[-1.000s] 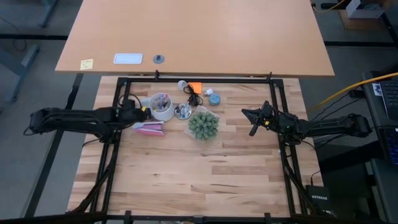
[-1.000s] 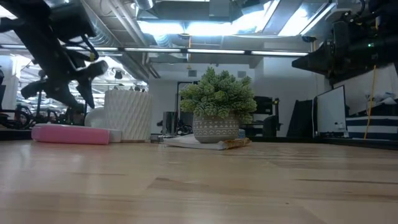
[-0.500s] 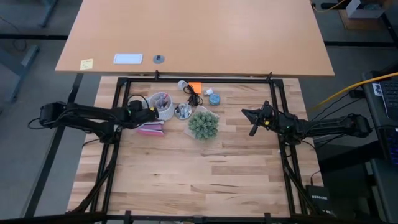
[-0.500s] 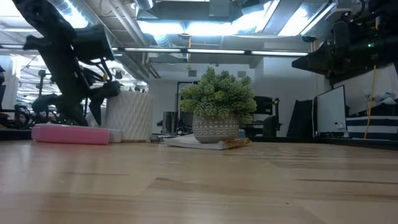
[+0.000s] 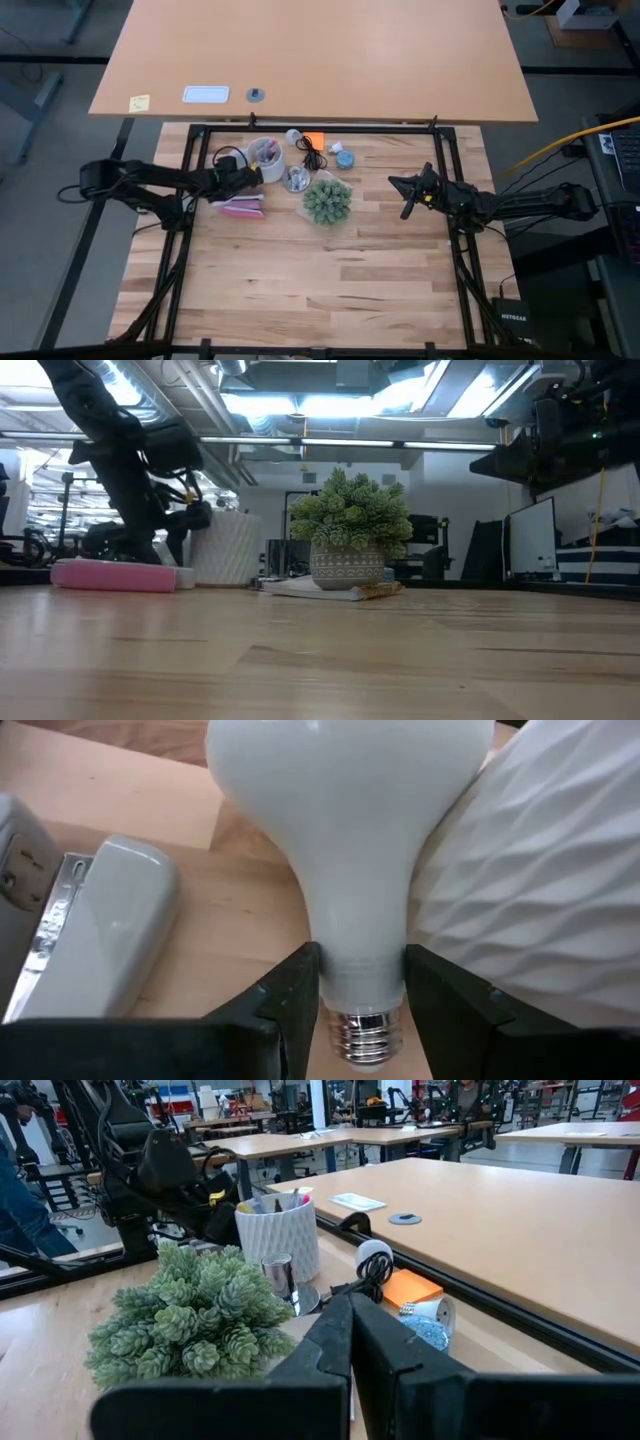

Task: Screw lightbulb
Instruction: Move the light bulb to the middle left of the table

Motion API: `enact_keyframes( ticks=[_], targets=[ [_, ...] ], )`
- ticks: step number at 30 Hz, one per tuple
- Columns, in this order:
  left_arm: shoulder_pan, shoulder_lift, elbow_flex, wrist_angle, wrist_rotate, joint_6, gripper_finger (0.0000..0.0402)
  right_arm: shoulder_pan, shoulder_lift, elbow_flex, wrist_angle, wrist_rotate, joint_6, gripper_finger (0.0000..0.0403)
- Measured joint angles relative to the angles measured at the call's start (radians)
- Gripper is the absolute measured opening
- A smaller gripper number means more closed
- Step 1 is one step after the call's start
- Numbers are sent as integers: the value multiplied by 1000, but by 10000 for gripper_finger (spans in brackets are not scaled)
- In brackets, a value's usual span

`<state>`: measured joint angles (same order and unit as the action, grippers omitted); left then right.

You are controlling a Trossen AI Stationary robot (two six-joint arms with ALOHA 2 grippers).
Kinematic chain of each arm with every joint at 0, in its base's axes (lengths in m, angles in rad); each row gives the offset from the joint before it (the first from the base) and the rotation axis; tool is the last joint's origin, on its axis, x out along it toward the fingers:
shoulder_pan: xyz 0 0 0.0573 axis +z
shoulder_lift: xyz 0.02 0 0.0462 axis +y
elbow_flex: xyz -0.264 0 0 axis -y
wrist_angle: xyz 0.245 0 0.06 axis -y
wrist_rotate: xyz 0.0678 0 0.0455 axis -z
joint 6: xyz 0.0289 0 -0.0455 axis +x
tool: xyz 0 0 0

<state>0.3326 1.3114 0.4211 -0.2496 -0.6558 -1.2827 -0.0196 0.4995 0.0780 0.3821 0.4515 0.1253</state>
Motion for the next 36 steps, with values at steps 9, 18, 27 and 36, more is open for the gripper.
enact_keyframes(
  ticks=[9, 18, 27, 36],
  targets=[
    [7, 17, -1, 35, 48, 55, 139, 0, 0, 0, -19, 0, 0, 5],
    [-25, 21, -3, 48, 150, 169, 140, 0, 0, 0, -19, 0, 0, 5],
    [-31, 25, -8, 38, 155, 168, 139, 0, 0, 0, -19, 0, 0, 5],
    [-34, 72, -4, 47, 120, 169, 139, 0, 0, 0, -19, 0, 0, 5]
  ],
)
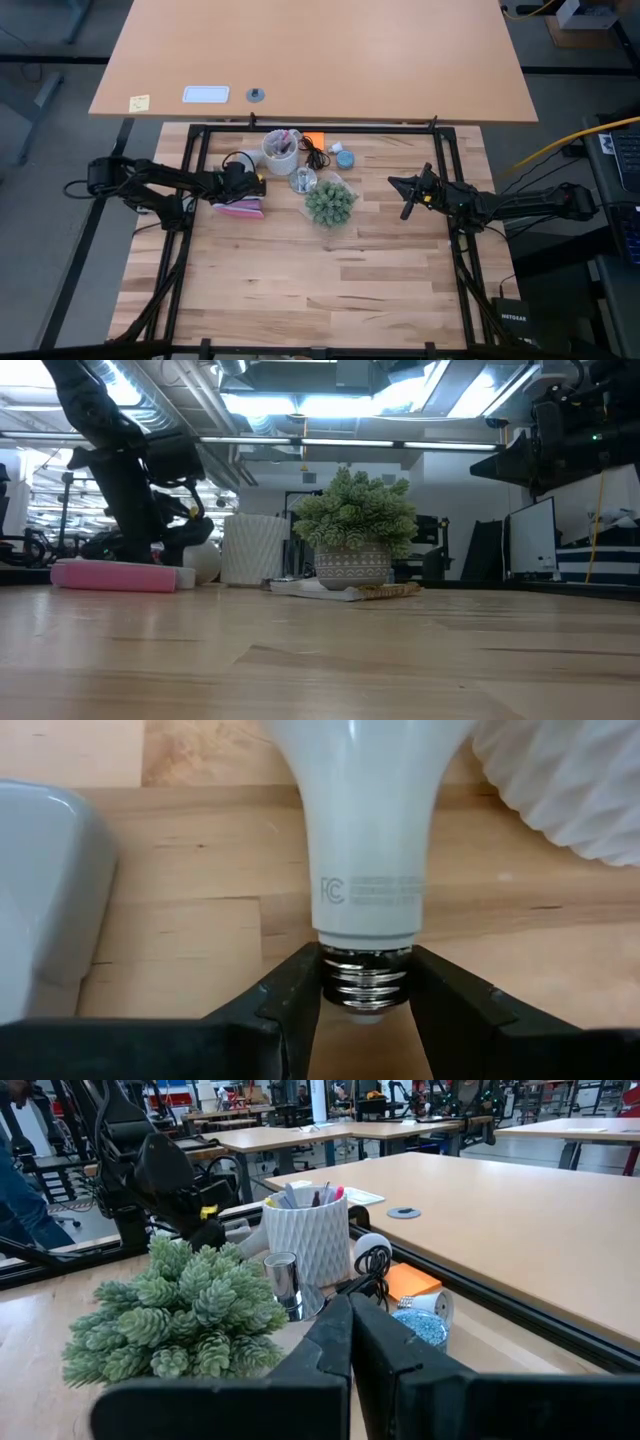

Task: Screw lightbulb
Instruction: Move the light bulb to the middle left of the table

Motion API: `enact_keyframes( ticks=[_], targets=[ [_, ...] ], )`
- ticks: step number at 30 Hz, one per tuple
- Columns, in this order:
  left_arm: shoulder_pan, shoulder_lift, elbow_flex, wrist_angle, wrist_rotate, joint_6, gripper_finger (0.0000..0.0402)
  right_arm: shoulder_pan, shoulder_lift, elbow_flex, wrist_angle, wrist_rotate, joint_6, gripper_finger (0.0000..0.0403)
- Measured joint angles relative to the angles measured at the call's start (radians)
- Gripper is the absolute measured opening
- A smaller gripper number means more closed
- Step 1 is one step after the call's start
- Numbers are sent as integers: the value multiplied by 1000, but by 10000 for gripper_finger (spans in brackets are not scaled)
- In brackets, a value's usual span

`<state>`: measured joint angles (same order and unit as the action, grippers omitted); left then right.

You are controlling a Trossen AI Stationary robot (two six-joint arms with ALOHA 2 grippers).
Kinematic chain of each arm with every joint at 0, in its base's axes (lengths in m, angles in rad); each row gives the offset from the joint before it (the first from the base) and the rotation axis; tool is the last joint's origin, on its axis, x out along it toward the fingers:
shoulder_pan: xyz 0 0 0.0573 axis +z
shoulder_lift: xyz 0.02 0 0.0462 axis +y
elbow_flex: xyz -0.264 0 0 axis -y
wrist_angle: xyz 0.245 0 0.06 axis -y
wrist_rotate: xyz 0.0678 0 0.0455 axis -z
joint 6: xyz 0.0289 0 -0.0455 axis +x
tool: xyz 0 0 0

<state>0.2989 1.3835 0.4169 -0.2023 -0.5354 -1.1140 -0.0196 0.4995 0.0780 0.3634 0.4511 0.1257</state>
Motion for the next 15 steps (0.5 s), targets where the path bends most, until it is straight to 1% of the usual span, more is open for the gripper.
enact_keyframes(
  ticks=[7, 15],
  targets=[
    [1, 4, 0, 6, -4, -1, 138, 0, 0, 0, 0, 0, 0, 5],
    [1, -4, -1, 10, -2, 19, 98, 0, 0, 0, 0, 0, 0, 5]
  ],
)
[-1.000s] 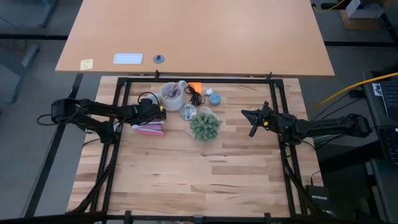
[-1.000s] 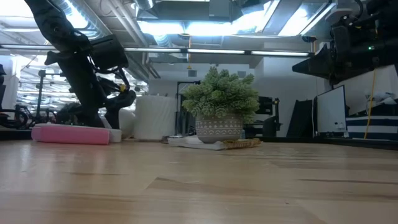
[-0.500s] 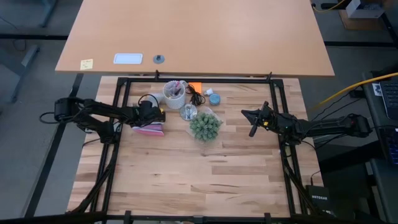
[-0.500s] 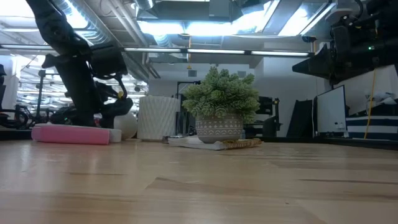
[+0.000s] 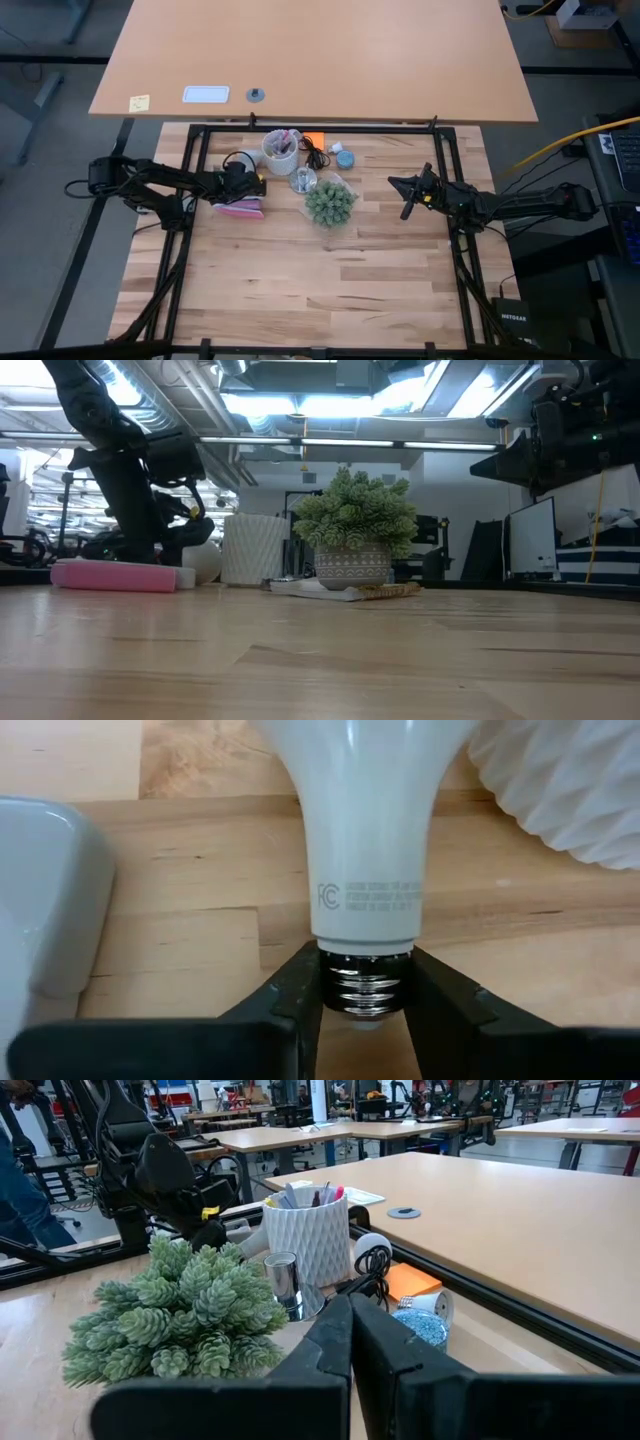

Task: Screw lightbulb
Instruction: Move the light bulb to the middle left of the table

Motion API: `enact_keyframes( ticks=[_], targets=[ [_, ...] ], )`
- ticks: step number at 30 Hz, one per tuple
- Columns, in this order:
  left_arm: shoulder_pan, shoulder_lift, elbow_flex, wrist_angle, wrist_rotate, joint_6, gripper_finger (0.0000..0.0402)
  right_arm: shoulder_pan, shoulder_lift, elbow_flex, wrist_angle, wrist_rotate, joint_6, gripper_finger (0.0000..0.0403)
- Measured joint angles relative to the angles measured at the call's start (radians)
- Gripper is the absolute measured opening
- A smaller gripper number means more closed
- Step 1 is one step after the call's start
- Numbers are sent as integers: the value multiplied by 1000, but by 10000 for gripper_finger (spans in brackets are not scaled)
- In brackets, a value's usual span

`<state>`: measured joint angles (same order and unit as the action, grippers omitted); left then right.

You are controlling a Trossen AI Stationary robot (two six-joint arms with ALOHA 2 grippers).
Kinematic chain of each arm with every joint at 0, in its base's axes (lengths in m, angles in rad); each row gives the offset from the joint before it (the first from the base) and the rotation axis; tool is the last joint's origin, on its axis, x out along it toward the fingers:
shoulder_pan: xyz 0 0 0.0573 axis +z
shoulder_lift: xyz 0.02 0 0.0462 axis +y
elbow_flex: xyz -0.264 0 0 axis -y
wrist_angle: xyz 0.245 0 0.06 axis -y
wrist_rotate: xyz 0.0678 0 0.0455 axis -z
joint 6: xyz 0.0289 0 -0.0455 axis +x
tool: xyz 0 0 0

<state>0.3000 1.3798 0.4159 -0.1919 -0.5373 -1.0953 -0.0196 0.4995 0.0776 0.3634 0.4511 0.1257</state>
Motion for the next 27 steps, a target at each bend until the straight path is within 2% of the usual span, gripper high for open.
enact_keyframes(
  ticks=[6, 13, 20, 27],
  targets=[
    [0, -62, -3, -9, 25, -1, 100, 0, 0, 0, 1, 0, 0, 5],
    [-17, -195, -4, -17, 37, -5, 97, 0, 0, 0, 1, 0, 0, 5],
    [-99, -345, -2, -18, 113, -1, 103, 0, 0, 0, 1, 0, 0, 5],
    [-224, -442, -1, -31, 239, -21, 102, 0, 0, 0, 1, 0, 0, 5]
  ],
)
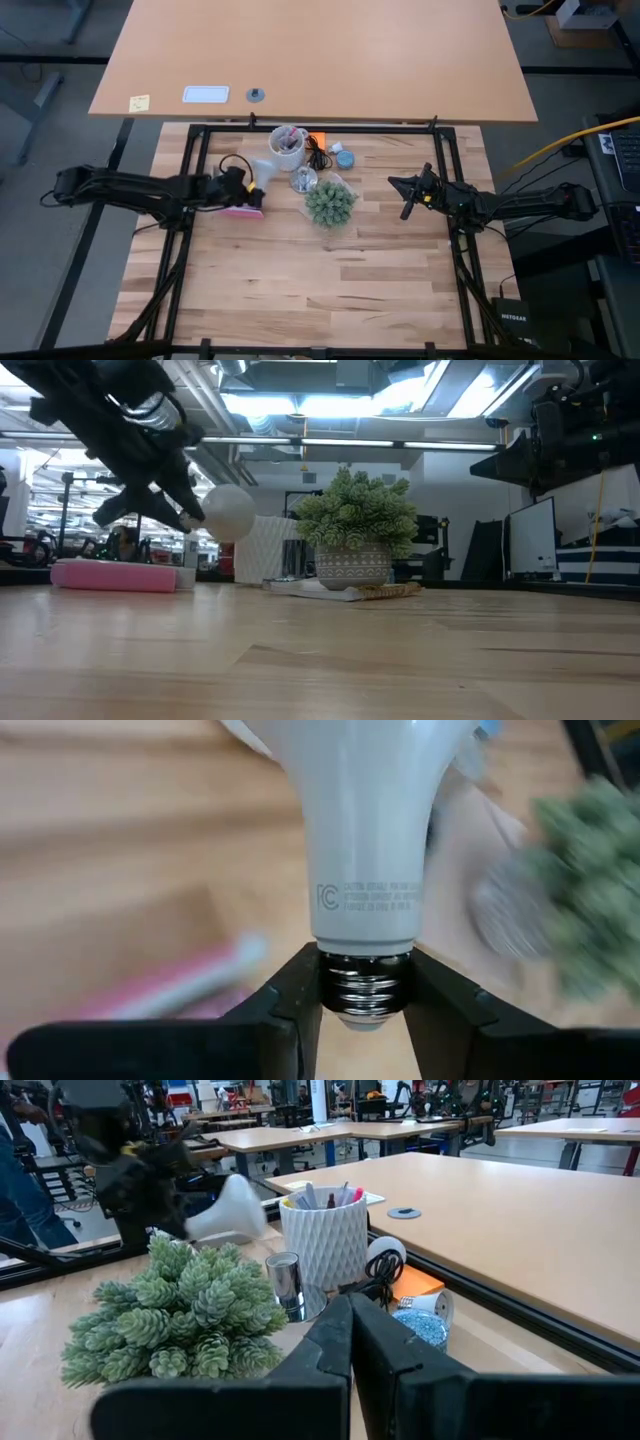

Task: Screw lightbulb
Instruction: Move the light bulb to the middle left of the table

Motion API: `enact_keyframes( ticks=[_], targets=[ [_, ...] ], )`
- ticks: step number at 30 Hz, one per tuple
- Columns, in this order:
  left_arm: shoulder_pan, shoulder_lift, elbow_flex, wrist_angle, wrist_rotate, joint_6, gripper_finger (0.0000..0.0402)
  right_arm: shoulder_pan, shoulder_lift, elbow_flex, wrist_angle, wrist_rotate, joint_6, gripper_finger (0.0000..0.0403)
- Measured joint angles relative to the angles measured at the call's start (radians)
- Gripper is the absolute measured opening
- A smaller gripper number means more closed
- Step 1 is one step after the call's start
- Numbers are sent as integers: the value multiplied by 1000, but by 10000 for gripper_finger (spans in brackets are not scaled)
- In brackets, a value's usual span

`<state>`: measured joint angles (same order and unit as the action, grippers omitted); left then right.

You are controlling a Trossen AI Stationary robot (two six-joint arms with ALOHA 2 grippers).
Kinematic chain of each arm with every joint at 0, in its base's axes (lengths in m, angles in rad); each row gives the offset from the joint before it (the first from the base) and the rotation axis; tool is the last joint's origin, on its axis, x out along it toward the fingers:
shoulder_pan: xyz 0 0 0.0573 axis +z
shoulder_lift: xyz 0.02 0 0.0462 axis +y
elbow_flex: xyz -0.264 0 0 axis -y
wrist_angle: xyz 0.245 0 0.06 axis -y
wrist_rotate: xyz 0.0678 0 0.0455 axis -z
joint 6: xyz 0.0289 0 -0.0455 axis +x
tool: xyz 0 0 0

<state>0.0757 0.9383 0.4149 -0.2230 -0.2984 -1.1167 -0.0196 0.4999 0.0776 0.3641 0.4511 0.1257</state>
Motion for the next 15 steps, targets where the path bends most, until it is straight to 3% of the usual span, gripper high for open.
enact_keyframes(
  ticks=[8, 15],
  targets=[
    [-192, 30, 1, 3, 40, -130, 104, 0, 0, 0, 0, 0, 0, 5],
    [-317, 137, 1, 13, 39, -252, 108, 0, 0, 0, 0, 0, 0, 5]
  ],
)
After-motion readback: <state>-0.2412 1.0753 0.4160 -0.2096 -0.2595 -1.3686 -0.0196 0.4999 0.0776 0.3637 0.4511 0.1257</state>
